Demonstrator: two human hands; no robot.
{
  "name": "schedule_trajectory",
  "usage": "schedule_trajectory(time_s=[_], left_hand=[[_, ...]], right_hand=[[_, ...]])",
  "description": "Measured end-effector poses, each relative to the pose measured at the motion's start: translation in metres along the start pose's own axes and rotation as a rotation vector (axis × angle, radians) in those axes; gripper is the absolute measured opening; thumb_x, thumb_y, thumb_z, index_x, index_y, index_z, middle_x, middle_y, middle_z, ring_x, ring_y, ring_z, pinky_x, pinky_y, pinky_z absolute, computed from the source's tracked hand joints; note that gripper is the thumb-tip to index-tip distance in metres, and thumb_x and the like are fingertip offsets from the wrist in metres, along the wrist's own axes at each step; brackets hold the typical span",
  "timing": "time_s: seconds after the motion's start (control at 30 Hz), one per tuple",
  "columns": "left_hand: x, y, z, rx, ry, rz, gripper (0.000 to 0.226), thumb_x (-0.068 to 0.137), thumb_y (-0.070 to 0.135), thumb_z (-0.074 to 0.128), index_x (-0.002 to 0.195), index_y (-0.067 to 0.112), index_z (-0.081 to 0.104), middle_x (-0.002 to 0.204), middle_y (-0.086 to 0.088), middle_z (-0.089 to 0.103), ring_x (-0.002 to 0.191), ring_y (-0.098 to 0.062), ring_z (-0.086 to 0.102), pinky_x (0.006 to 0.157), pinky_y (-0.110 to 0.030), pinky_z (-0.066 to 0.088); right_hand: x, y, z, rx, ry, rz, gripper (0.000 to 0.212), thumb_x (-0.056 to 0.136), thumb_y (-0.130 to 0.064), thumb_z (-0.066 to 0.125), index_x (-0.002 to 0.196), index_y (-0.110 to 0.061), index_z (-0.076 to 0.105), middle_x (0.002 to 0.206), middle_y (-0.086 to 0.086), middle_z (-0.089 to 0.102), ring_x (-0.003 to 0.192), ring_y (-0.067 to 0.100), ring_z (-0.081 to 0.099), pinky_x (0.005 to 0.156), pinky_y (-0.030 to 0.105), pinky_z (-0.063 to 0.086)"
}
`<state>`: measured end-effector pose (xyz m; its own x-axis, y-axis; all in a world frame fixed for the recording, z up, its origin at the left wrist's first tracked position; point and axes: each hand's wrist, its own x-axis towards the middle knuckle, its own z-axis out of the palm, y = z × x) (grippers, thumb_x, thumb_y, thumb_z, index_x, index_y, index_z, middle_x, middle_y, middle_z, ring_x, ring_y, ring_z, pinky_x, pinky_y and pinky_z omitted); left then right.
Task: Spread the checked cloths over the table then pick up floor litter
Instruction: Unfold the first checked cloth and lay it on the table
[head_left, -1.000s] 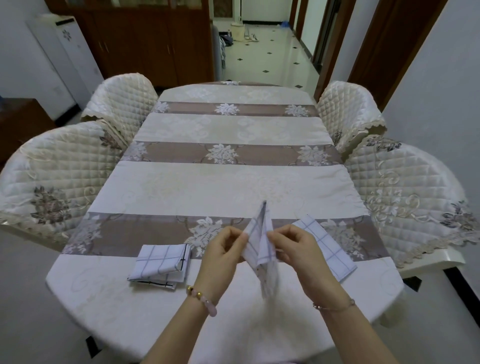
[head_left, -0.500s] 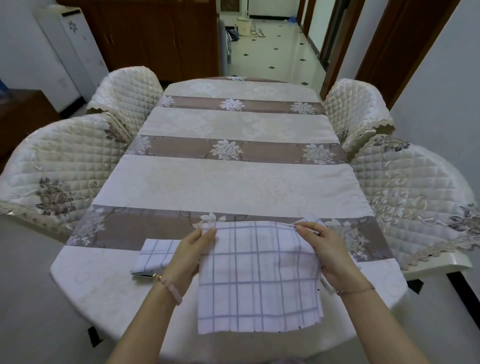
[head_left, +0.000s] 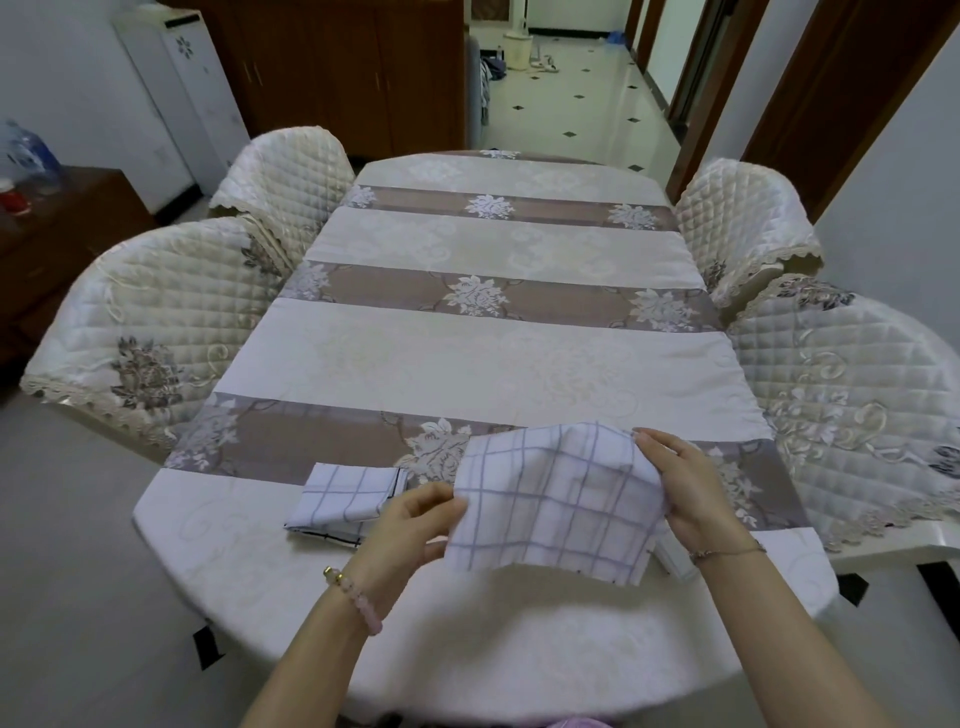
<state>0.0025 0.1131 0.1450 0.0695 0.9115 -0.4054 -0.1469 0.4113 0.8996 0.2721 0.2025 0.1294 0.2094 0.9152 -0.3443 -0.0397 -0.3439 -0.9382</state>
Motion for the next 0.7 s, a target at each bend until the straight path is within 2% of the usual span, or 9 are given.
schedule_trajectory(time_s=[0.1,0.17,0.27,0.33,0.4,0.47,0.57,0.63,0.7], left_hand=[[0.002,0.009,0.005,-0.066,0.087,0.065,0.014,0.089,0.009,0.058,0.079,0.013,0.067,0.077,0.003,0.064,0.073,-0.009,0.058,0.060,-0.021,0.051],[0.005,0.016,0.012,-0.071,0.133,0.105,0.012,0.087,0.008,0.060,0.078,0.010,0.067,0.076,0.002,0.063,0.071,-0.009,0.058,0.063,-0.024,0.052],[0.010,0.027,0.026,-0.041,0.166,0.159,0.008,0.085,0.006,0.063,0.082,-0.001,0.067,0.072,0.000,0.063,0.066,-0.009,0.059,0.064,-0.027,0.053],[0.012,0.034,0.037,-0.027,0.169,0.186,0.008,0.082,0.007,0.066,0.076,0.002,0.066,0.063,0.004,0.062,0.059,-0.005,0.058,0.060,-0.026,0.052],[0.014,0.038,0.046,-0.022,0.171,0.202,0.016,0.080,0.011,0.069,0.066,0.011,0.062,0.054,0.007,0.056,0.050,-0.003,0.054,0.051,-0.022,0.047],[0.015,0.042,0.052,-0.027,0.190,0.198,0.022,0.078,0.016,0.072,0.061,0.014,0.058,0.054,0.004,0.052,0.050,-0.008,0.051,0.050,-0.024,0.044],[0.015,0.047,0.059,-0.070,0.227,0.181,0.017,0.079,0.018,0.071,0.069,0.008,0.062,0.059,0.001,0.059,0.055,-0.012,0.058,0.050,-0.026,0.048],[0.016,0.049,0.062,-0.078,0.231,0.171,0.021,0.083,0.024,0.068,0.079,0.003,0.067,0.070,-0.006,0.065,0.066,-0.018,0.063,0.060,-0.035,0.054],[0.016,0.049,0.061,-0.049,0.198,0.165,0.018,0.087,0.024,0.063,0.083,0.008,0.071,0.080,-0.010,0.069,0.075,-0.022,0.066,0.066,-0.037,0.054]], right_hand=[[-0.010,-0.006,0.002,-0.260,0.068,-0.115,0.032,0.090,-0.017,0.058,0.121,-0.011,0.054,0.118,0.006,0.056,0.107,0.022,0.055,0.087,0.033,0.045],[-0.028,-0.016,0.008,-0.395,0.065,-0.284,0.033,0.090,-0.015,0.059,0.122,-0.014,0.053,0.116,0.000,0.055,0.108,0.016,0.052,0.091,0.028,0.043],[-0.065,-0.030,0.032,-0.293,-0.152,-0.351,0.019,0.088,-0.014,0.062,0.104,-0.022,0.063,0.108,-0.007,0.065,0.098,0.008,0.061,0.082,0.016,0.050],[-0.087,-0.033,0.049,-0.197,-0.326,-0.312,0.019,0.085,-0.015,0.066,0.102,-0.024,0.066,0.104,-0.006,0.070,0.096,0.005,0.065,0.086,0.023,0.053],[-0.102,-0.032,0.062,-0.163,-0.423,-0.274,0.025,0.083,-0.017,0.069,0.106,-0.025,0.065,0.107,-0.005,0.070,0.098,0.008,0.067,0.088,0.034,0.055],[-0.109,-0.031,0.069,-0.168,-0.449,-0.260,0.036,0.079,-0.017,0.072,0.112,-0.029,0.062,0.111,-0.010,0.068,0.101,0.008,0.065,0.089,0.036,0.055],[-0.113,-0.030,0.070,-0.183,-0.453,-0.273,0.050,0.074,-0.024,0.077,0.117,-0.037,0.057,0.115,-0.019,0.065,0.108,0.003,0.061,0.092,0.033,0.053],[-0.113,-0.030,0.069,-0.184,-0.461,-0.278,0.053,0.072,-0.026,0.078,0.119,-0.039,0.056,0.115,-0.022,0.064,0.109,0.002,0.060,0.094,0.033,0.051],[-0.112,-0.029,0.069,-0.169,-0.442,-0.272,0.052,0.073,-0.023,0.078,0.119,-0.037,0.057,0.114,-0.020,0.066,0.108,0.002,0.061,0.093,0.031,0.052]])
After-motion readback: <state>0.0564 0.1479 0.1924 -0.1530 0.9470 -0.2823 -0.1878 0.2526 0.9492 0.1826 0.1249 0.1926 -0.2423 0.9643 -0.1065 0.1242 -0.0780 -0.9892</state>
